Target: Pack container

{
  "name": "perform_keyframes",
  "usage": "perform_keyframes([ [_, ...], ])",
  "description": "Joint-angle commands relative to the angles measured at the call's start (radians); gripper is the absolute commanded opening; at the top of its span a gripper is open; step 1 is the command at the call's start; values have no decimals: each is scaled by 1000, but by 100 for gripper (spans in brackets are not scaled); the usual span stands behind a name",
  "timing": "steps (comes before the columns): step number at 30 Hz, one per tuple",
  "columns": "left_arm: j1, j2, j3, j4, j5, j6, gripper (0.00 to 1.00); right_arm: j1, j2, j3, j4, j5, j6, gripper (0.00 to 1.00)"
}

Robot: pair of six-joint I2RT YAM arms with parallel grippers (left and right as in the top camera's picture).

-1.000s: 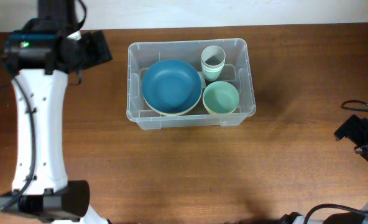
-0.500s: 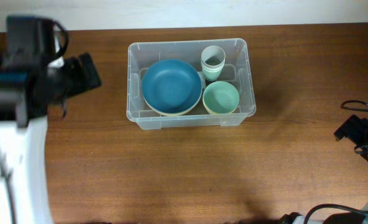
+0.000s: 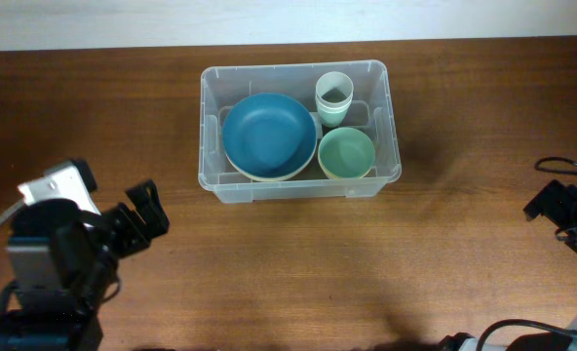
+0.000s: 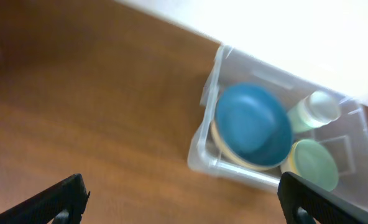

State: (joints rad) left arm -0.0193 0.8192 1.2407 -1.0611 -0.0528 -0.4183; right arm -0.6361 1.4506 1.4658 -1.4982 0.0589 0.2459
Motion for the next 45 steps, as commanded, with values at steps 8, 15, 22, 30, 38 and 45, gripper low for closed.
perform_keyframes([
  [8,0,8,-99,-64,16,-63,100,-6,1,-3,0,-2,-3,99],
  [15,0,10,-100,-129,13,-63,100,-6,1,-3,0,-2,-3,99],
  [22,0,11,-117,-41,30,109,100,-6,1,-3,0,-2,-3,99],
  [30,0,11,-298,315,175,453,100,-6,1,-3,0,-2,-3,99],
  [38,0,-85,-622,793,226,495,100,-6,1,-3,0,-2,-3,99],
  [45,0,-276,-855,1122,248,496,100,-6,1,-3,0,-2,-3,99],
])
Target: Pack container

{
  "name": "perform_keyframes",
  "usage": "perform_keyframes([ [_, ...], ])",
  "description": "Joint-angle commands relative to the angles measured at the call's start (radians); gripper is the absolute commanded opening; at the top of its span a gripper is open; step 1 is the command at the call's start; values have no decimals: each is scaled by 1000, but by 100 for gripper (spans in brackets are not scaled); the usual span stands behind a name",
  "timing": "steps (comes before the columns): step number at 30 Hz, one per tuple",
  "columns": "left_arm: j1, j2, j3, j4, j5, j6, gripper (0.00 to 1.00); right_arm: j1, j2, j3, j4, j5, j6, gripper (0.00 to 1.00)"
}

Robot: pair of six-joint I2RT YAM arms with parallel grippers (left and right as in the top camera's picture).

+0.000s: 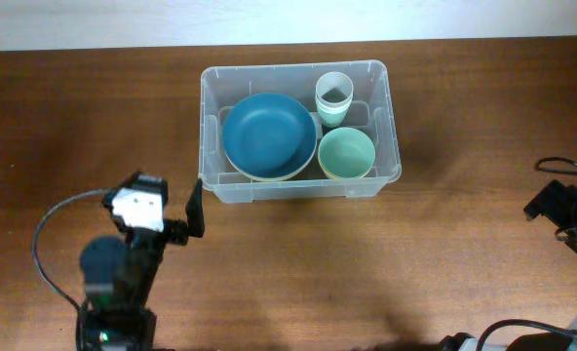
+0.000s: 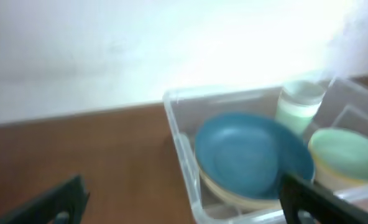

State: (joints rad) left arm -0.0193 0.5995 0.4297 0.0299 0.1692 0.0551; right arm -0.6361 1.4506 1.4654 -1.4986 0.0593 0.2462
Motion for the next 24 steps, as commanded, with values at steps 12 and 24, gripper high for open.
perform_keyframes([
  [12,0,-374,-206,91,26,30,100,-6,1,-3,0,-3,-3,98],
  [24,0,-554,-348,151,26,30,100,-6,1,-3,0,-3,-3,99],
])
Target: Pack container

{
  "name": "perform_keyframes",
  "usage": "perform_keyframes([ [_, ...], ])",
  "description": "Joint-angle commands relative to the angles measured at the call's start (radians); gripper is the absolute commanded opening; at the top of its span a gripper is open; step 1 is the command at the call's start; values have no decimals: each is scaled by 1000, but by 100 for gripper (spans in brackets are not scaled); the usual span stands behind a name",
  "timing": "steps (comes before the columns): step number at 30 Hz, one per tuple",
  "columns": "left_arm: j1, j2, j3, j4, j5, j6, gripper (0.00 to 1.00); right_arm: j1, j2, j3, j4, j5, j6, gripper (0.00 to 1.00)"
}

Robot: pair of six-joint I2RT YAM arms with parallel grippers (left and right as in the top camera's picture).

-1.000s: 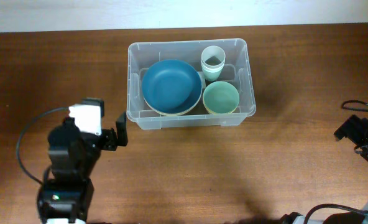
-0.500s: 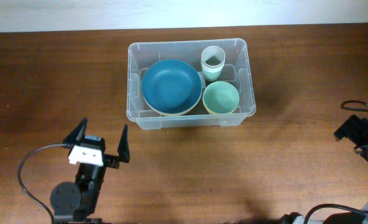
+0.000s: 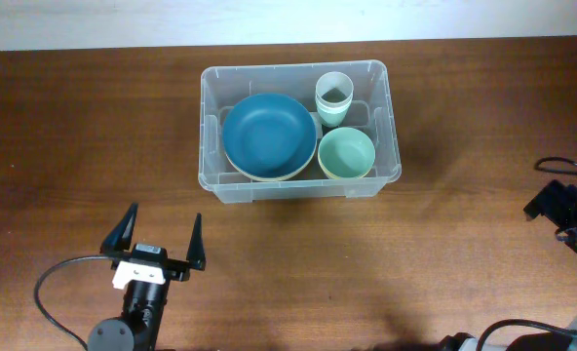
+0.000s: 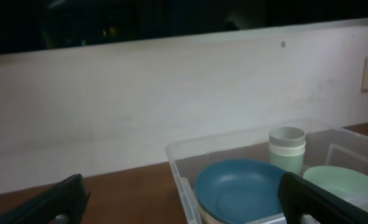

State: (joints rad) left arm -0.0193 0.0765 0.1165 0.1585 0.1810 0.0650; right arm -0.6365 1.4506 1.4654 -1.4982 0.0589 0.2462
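Observation:
A clear plastic container [image 3: 211, 180] stands at the table's far middle. Inside it sit a blue plate [image 3: 268, 134] on a cream one, a pale green bowl [image 3: 346, 153] and stacked light cups [image 3: 333, 97]. The left wrist view shows the container [image 4: 183, 186], the blue plate [image 4: 243, 190], the cups [image 4: 287, 148] and the bowl [image 4: 339, 180]. My left gripper [image 3: 159, 244] is open and empty, near the front edge, well short of the container. In the left wrist view its fingertips [image 4: 63, 200] stand wide apart. My right gripper [image 3: 555, 203] is at the far right edge, its jaws unclear.
The brown wooden table [image 3: 415, 263] runs all round the container. A white wall [image 4: 171, 106] stands behind the table. A black cable [image 3: 55, 292] loops by the left arm's base.
My left gripper has drawn back toward the front edge, from beside the container's front left corner. It now points level at the container. The right arm and the dishes are unchanged.
My left gripper was open at the left of the table, looking down at the container. Then it stood close to the container's front left corner. Now it sits back by the front edge, still open and empty. The container's contents stayed as they were.

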Motion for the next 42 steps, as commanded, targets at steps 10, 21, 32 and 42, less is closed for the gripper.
perform_keyframes([
  [10,1,-72,-108,113,14,50,100,-6,1,-3,0,-2,-3,99],
  [21,1,-72,-108,-151,12,132,100,-6,1,-3,0,-2,-3,99],
  [32,1,-72,-108,-226,-39,132,100,-6,1,-3,0,-2,-3,99],
  [42,1,-71,-108,-226,-39,132,100,-6,1,-3,0,-2,-3,99],
])
